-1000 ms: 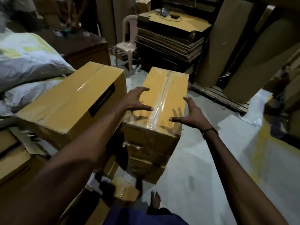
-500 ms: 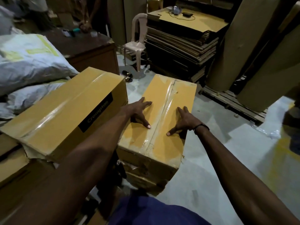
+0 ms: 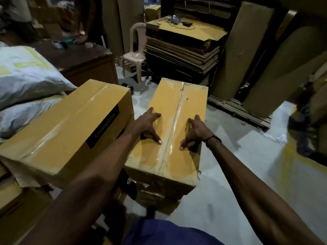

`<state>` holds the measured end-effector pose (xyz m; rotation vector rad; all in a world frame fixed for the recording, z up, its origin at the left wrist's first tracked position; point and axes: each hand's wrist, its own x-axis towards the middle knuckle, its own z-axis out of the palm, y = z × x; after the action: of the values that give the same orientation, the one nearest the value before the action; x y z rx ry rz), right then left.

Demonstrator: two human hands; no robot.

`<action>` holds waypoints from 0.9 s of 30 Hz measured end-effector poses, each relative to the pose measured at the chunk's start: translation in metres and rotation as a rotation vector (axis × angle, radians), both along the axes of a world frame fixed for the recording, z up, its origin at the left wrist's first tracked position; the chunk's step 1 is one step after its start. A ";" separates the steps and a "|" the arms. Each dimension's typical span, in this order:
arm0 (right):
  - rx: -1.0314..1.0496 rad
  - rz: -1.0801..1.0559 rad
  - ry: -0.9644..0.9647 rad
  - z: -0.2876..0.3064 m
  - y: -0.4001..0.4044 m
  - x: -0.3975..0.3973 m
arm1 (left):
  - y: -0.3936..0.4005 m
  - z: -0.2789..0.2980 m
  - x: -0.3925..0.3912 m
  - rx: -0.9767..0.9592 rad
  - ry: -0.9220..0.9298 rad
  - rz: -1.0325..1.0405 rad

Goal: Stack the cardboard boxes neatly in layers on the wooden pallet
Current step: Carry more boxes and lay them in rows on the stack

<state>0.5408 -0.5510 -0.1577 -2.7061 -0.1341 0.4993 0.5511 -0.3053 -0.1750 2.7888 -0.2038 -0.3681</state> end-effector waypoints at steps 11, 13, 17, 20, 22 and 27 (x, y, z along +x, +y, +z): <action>0.040 -0.198 -0.147 0.034 -0.010 -0.171 | -0.014 0.047 -0.127 -0.042 -0.129 -0.167; 0.050 -0.260 -0.156 0.036 -0.021 -0.216 | -0.028 0.050 -0.157 -0.045 -0.135 -0.221; 0.073 -0.423 -0.132 0.037 -0.045 -0.310 | -0.065 0.050 -0.218 -0.065 -0.137 -0.366; 0.073 -0.526 -0.136 0.033 -0.065 -0.381 | -0.098 0.046 -0.263 -0.084 -0.120 -0.485; 0.077 -0.603 -0.148 0.029 -0.077 -0.432 | -0.122 0.040 -0.296 -0.073 -0.107 -0.575; 0.065 -0.789 -0.146 0.013 -0.103 -0.561 | -0.177 0.020 -0.388 -0.091 -0.041 -0.734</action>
<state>-0.0204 -0.6540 -0.1452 -2.4551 0.8255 0.0531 0.1628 -0.4827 -0.1549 2.5348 -1.2261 -0.4456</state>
